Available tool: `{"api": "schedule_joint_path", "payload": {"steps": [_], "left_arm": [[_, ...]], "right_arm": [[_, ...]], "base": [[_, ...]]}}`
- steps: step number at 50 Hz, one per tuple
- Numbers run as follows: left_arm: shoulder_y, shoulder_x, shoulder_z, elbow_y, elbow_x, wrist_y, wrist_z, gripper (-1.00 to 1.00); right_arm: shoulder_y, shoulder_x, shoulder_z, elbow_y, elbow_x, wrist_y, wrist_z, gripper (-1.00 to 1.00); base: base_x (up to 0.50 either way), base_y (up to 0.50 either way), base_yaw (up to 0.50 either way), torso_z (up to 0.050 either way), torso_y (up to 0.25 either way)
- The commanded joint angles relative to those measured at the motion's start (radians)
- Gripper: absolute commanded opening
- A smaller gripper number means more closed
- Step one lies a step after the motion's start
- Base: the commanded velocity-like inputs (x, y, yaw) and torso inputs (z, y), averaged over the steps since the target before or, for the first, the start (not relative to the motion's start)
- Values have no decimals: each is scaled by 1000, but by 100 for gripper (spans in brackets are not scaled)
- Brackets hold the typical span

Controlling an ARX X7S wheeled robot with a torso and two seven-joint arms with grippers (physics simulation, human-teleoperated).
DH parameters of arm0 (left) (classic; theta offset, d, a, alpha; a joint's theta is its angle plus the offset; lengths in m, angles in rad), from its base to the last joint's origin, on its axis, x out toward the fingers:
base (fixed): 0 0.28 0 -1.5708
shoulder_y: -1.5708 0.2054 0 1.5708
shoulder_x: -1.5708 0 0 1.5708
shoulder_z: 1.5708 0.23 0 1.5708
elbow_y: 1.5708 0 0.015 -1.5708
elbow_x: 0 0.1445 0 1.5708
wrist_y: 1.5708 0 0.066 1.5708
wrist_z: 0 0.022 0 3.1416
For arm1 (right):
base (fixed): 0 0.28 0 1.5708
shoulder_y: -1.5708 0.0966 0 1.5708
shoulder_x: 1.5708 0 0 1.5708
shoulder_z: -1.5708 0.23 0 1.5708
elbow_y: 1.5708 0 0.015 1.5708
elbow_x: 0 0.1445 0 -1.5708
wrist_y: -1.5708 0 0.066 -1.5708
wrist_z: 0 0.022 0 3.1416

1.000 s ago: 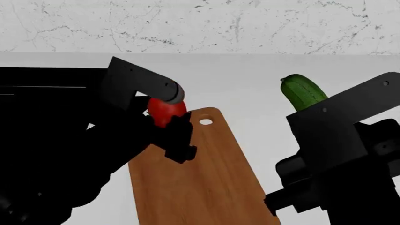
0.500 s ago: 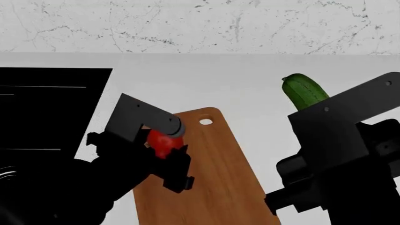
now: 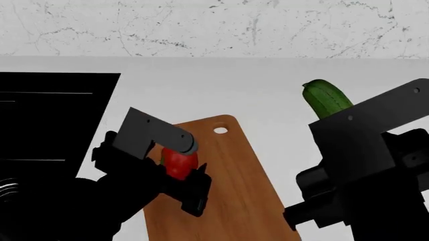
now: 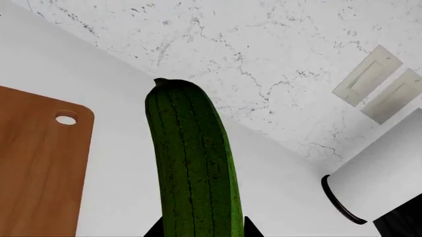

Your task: Pick the vegetables from the sink and place them on the cutting board.

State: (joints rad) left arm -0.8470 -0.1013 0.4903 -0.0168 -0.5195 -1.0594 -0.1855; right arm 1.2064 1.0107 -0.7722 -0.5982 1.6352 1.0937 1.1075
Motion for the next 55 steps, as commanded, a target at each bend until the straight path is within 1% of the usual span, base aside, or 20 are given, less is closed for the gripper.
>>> {"api": "schedule_joint_path", "payload": {"steps": [1,6,9,10,11,12,15,18,22,25,26,29,30,34,37,40,46,49,51,55], "left_arm": [[-11,-16,-23,144,-44,-51,-37,100],[-21,-15,-92,272,-110,-119,-68,100],[-15,-22,-128,337,-136,-122,-77,100],[-11,-29,-133,364,-130,-108,-86,100],[-8,-29,-141,375,-137,-106,-86,100],[0,-33,-172,416,-151,-100,-95,100],[14,-43,-216,476,-172,-96,-109,100],[60,-52,-306,560,-205,-84,-143,100],[147,-83,-366,673,-214,-37,-161,100],[191,-93,-407,706,-232,-14,-159,100],[226,-100,-436,723,-243,7,-149,100],[274,-121,-439,745,-219,56,-135,100],[301,-129,-430,732,-204,91,-108,100],[337,-141,-411,708,-173,147,-74,100],[343,-152,-409,722,-167,149,-77,100],[334,-155,-464,755,-221,119,-98,100],[329,-158,-502,760,-249,106,-118,100],[329,-159,-505,759,-252,106,-122,100],[328,-160,-507,759,-254,102,-127,100],[328,-161,-508,759,-255,103,-133,100]], "right_arm": [[-1,5,6,-4,-23,4,-8,-100],[-2,4,6,-3,-24,1,-11,-100],[-6,-2,14,8,-7,-16,-25,-100],[3,-15,6,35,45,-9,1,-100],[5,-21,8,39,53,-12,-12,-100],[29,-43,-3,78,113,3,4,-100],[62,-71,-5,123,170,12,-8,-100],[141,-111,-14,194,263,45,-16,-100],[214,-167,-54,292,338,88,-2,-100],[232,-192,-70,332,363,97,-4,-100],[237,-208,-77,361,373,97,-9,-100],[234,-235,-76,402,383,84,-38,-100],[244,-249,-86,419,402,83,-23,-100],[242,-279,-91,449,416,76,-43,-100],[230,-285,-101,461,429,68,-39,-100],[218,-295,-127,481,449,76,-32,-100],[155,-309,-136,519,448,31,-43,-100],[142,-316,-154,542,456,32,-38,-100],[115,-323,-145,558,455,16,-75,-100],[106,-330,-156,578,457,22,-90,-100]], "base": [[0,0,0,0,0],[0,0,0,0,0],[0,0,0,0,0],[0,0,0,0,0],[0,0,0,10,0],[0,0,0,0,0],[0,0,0,0,0],[0,0,0,0,0],[0,0,0,0,0],[0,0,0,0,0],[0,0,0,0,0],[0,0,0,0,0],[0,0,0,0,0],[0,0,0,0,3],[0,0,0,0,0],[0,0,0,0,0],[0,0,0,0,0],[0,0,0,0,0],[0,0,0,0,0],[0,0,0,0,0]]}}
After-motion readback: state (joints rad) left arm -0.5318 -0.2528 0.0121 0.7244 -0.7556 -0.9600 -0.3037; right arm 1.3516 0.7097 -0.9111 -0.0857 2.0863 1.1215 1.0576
